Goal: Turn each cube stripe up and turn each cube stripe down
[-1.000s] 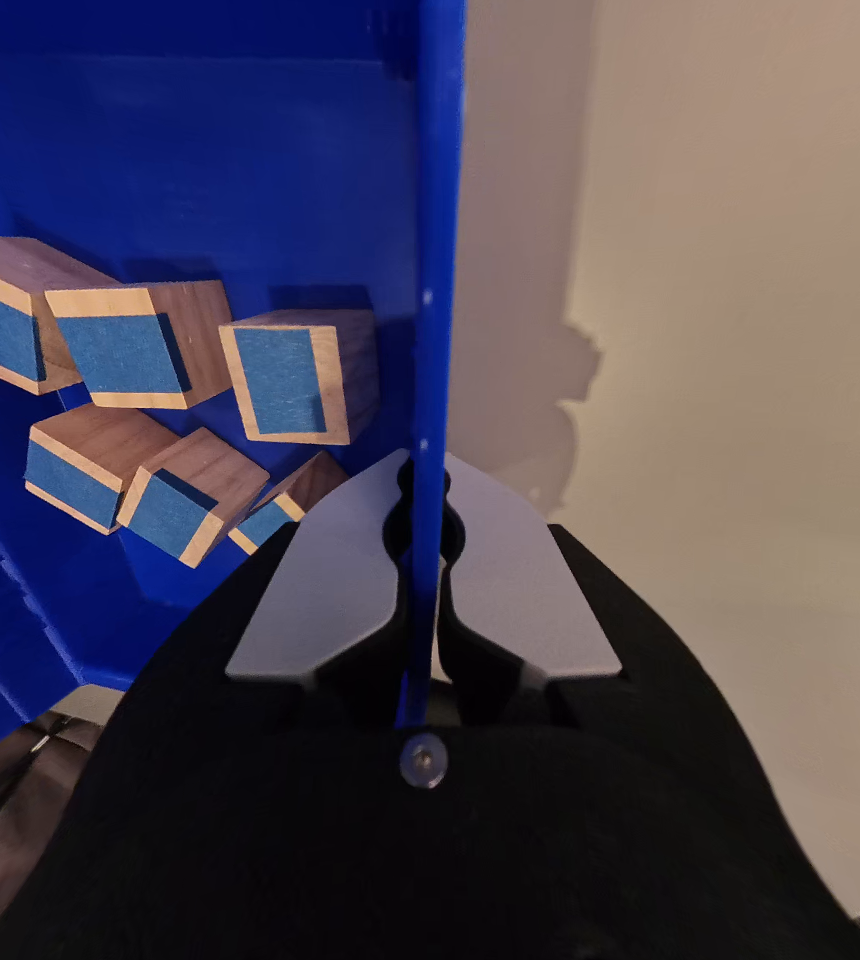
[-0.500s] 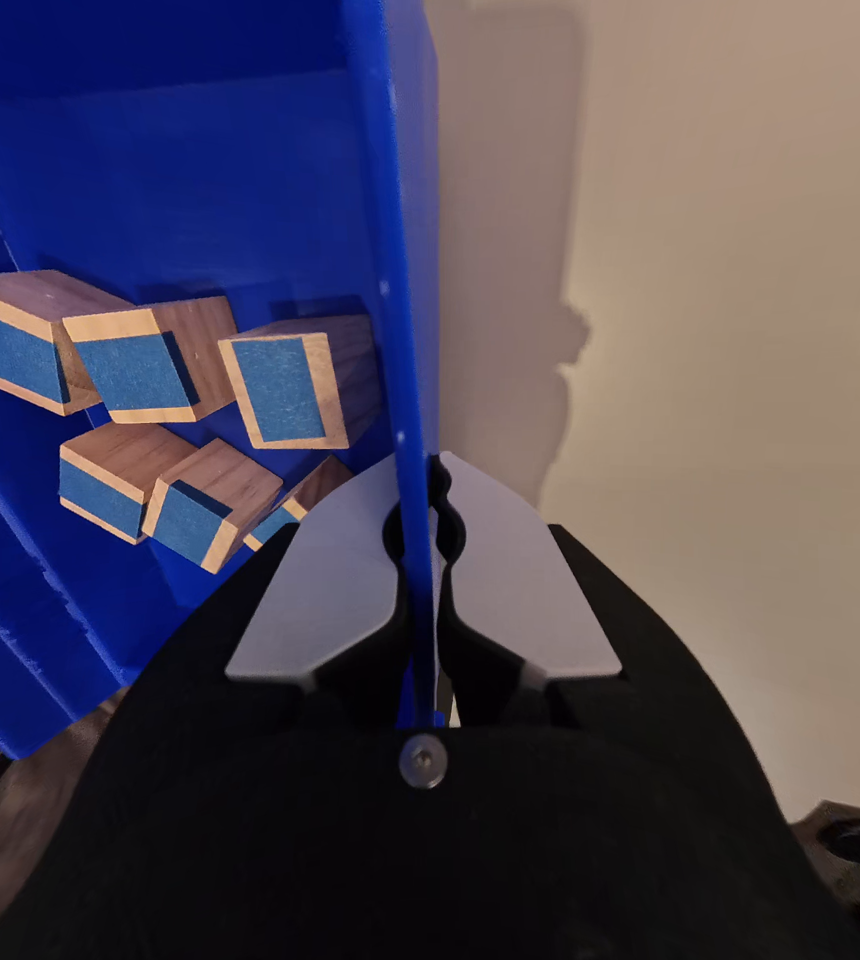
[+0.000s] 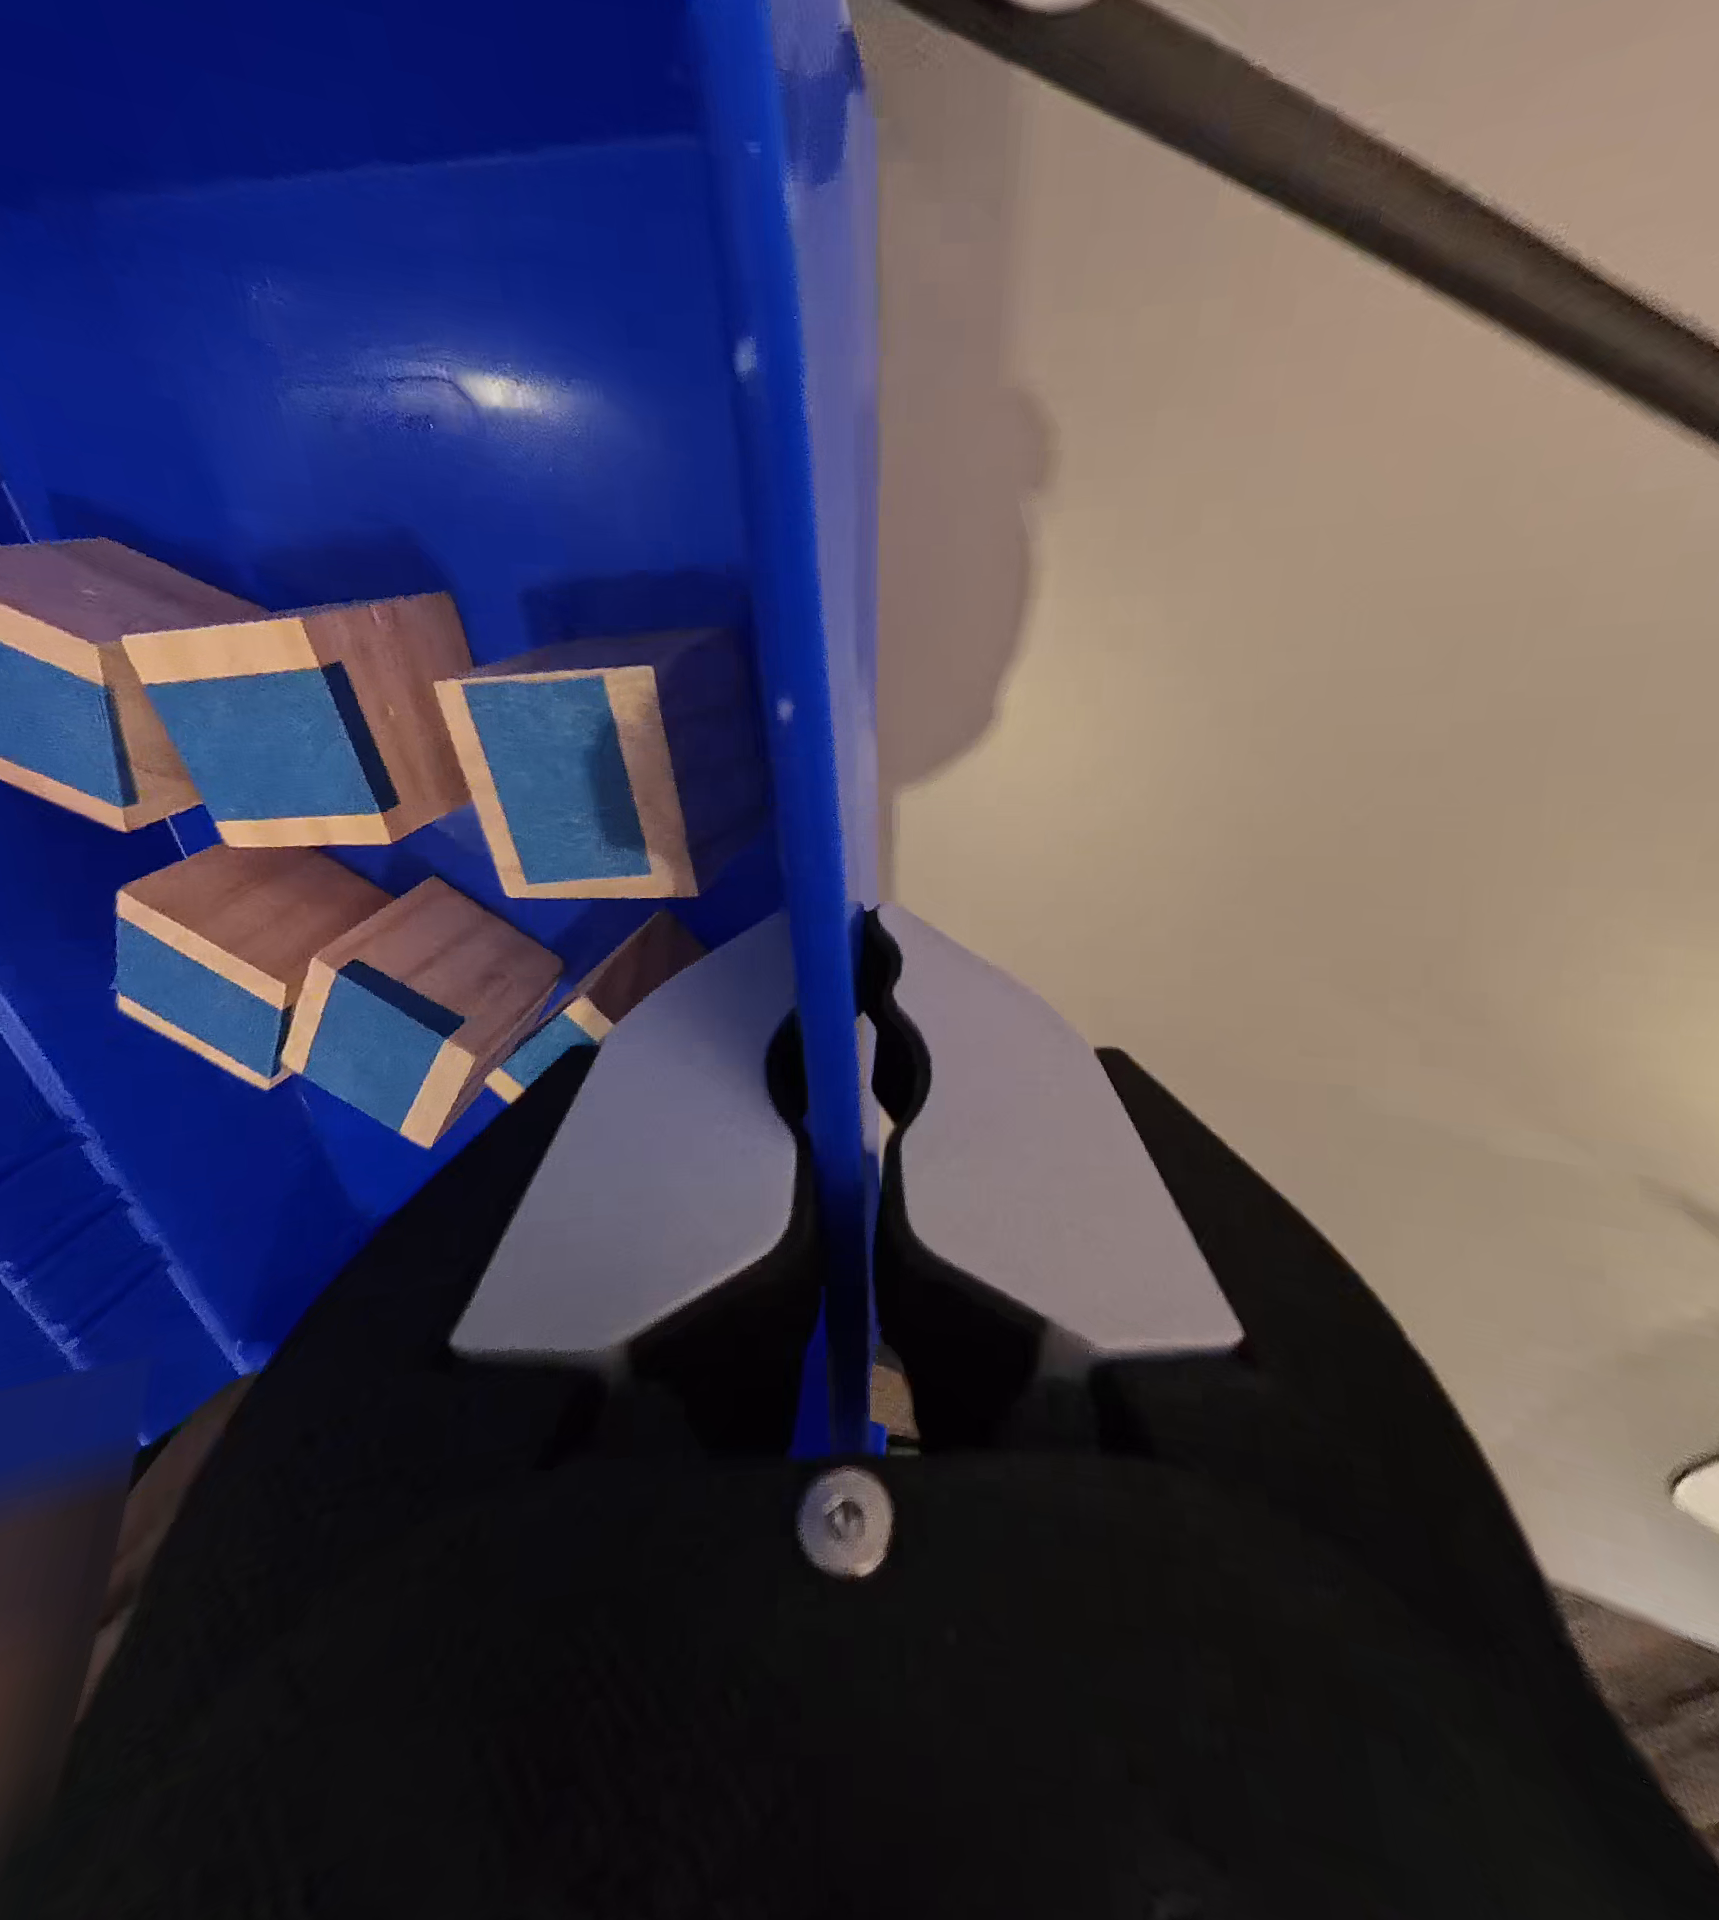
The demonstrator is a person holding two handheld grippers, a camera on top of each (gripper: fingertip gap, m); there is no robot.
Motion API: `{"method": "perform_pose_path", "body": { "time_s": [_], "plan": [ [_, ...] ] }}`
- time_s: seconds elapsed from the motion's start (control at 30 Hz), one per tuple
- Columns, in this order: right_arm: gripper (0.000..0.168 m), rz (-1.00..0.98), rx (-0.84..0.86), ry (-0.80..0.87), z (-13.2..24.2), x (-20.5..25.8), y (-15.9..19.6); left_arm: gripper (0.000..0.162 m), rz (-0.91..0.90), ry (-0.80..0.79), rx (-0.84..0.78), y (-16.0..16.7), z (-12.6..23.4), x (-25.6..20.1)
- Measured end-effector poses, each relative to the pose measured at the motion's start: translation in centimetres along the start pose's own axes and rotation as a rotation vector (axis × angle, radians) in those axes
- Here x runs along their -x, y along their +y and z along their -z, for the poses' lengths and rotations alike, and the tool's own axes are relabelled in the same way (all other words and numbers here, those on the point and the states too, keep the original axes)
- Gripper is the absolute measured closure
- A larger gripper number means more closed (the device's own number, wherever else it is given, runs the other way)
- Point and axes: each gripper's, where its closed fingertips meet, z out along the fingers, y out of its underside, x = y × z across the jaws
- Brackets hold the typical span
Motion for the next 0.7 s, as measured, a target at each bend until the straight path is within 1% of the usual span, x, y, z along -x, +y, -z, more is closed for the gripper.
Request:
{"method": "perform_pose_path", "body": {
  "time_s": [0.07, 0.1, 0.17, 0.23, 0.3, 0.37, 0.4, 0.47, 0.53, 0.6, 0.7],
  "plan": [
    [0.162, 0.094, 0.002, -0.018, -0.5, 5.3, -3.5, 0.128, -0.014, -0.027, -0.026, -0.5, 0.7, -0.3],
    [0.161, 0.146, -0.001, -0.029, -0.9, 8.0, -5.1, 0.128, -0.014, -0.066, -0.041, -0.8, 1.2, -0.2],
    [0.161, 0.242, -0.017, -0.058, -1.8, 13.5, -8.4, 0.128, -0.020, -0.216, -0.063, -1.2, 2.3, 0.8],
    [0.162, 0.318, -0.030, -0.104, -3.1, 18.7, -11.2, 0.128, -0.069, -0.320, -0.066, -1.4, 3.2, 0.8],
    [0.162, 0.378, -0.021, -0.147, -4.8, 23.5, -13.4, 0.129, -0.092, -0.326, -0.086, -1.8, 3.9, -0.2],
    [0.161, 0.433, -0.003, -0.173, -6.7, 27.7, -15.0, 0.130, -0.091, -0.279, -0.112, -2.1, 4.5, -1.3],
    [0.161, 0.459, 0.003, -0.178, -7.6, 29.4, -15.6, 0.134, -0.093, -0.252, -0.116, -2.1, 4.6, -1.8],
    [0.161, 0.508, 0.016, -0.184, -9.5, 32.4, -16.6, 0.135, -0.093, -0.232, -0.103, -1.9, 4.7, -2.0],
    [0.161, 0.522, 0.034, -0.200, -11.6, 34.4, -17.3, 0.135, -0.087, -0.231, -0.088, -1.6, 4.7, -1.6],
    [0.162, 0.512, 0.057, -0.212, -13.9, 35.3, -17.7, 0.135, -0.068, -0.223, -0.079, -1.4, 4.7, -1.2],
    [0.162, 0.469, 0.098, -0.202, -17.5, 35.2, -17.7, 0.135, -0.048, -0.199, -0.062, -1.1, 4.5, -0.9]
  ]
}}
